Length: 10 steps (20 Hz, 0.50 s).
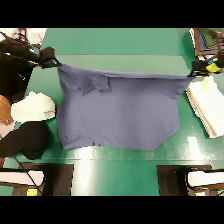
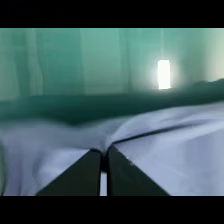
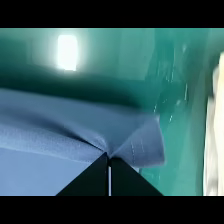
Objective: Fold the shirts.
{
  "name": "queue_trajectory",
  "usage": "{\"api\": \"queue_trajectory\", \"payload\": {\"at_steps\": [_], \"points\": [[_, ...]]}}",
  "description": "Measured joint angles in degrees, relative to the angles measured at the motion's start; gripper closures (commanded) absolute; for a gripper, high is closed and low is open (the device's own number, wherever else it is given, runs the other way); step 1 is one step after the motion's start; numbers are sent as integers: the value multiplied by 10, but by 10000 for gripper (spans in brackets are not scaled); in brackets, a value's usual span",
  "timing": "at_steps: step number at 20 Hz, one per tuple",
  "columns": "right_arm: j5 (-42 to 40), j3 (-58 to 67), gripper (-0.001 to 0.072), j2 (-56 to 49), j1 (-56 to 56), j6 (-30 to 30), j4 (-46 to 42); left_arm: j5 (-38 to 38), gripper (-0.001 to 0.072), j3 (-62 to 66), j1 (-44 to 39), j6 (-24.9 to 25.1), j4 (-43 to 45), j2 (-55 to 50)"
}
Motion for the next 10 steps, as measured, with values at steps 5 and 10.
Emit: {"api": "queue_trajectory", "payload": {"at_steps": [5,10], "points": [[-37,106,702,-102,6,0,-3,109,680,6,0,22,-14,-61],[-48,43,702,-80,8,0,-5,52,681,4,0,40,12,-73]]}}
